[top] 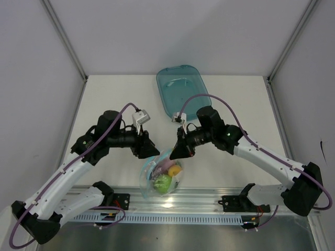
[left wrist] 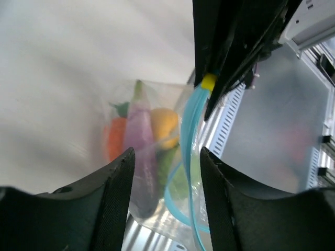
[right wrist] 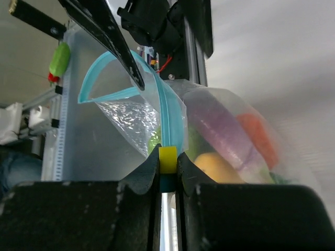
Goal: Place the food in the zip-top bag and seal the zipper
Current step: Zip the zipper food storage bag at the center of the board.
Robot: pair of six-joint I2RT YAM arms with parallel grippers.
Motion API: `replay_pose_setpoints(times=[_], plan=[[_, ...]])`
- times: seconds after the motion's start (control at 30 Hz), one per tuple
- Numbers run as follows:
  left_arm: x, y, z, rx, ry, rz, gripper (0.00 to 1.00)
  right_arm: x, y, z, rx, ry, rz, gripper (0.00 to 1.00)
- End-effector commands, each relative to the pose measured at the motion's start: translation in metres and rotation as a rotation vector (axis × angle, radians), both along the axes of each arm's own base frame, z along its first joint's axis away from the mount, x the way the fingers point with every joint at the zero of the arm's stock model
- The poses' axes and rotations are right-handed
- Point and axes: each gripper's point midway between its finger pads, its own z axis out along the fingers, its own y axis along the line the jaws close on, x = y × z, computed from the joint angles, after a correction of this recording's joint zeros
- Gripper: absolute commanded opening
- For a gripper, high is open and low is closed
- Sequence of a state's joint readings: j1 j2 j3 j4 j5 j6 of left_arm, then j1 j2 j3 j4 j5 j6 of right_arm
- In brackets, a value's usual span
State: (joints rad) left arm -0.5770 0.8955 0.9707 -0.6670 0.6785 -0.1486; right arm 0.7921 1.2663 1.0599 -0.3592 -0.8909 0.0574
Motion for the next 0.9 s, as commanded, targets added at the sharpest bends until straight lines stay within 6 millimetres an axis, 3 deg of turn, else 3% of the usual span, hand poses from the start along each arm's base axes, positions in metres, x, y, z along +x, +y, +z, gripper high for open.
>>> replay_pose_setpoints(times=[0.0, 0.23, 0.27, 0.3, 0.37, 0.6, 0.73, 0.87], plan=[[0.020, -0.001, 0.036, -0.075, -0.171, 0.059, 0.59, -0.015, 0.001, 0.022, 0.021, 0.102, -0.081, 0.00], [0.005, -0.025, 0.059, -0.154, -0.255, -0.091, 0.71, -0.034, -0.008, 0.049, 0.045, 0.233, -0.204, 0.00], [-0.001, -0.032, 0.054, -0.152, -0.242, -0.126, 0.73, -0.034, -0.008, 0.055, 0.068, 0.240, -0.216, 0.00], [-0.004, -0.036, 0.059, -0.173, -0.254, -0.155, 0.83, -0.036, -0.009, 0.055, 0.069, 0.285, -0.235, 0.00], [-0.017, -0.045, 0.059, -0.198, -0.232, -0.231, 0.83, -0.038, -0.011, 0.062, 0.097, 0.297, -0.250, 0.00], [-0.043, -0.053, 0.042, -0.213, -0.174, -0.374, 0.83, -0.036, -0.013, 0.052, 0.065, 0.343, -0.299, 0.00], [-0.046, -0.052, 0.035, -0.221, -0.156, -0.371, 0.83, -0.039, -0.012, 0.039, 0.044, 0.373, -0.289, 0.00], [-0.047, -0.053, 0.030, -0.202, -0.140, -0.376, 0.84, -0.043, -0.012, 0.043, 0.062, 0.380, -0.278, 0.00]])
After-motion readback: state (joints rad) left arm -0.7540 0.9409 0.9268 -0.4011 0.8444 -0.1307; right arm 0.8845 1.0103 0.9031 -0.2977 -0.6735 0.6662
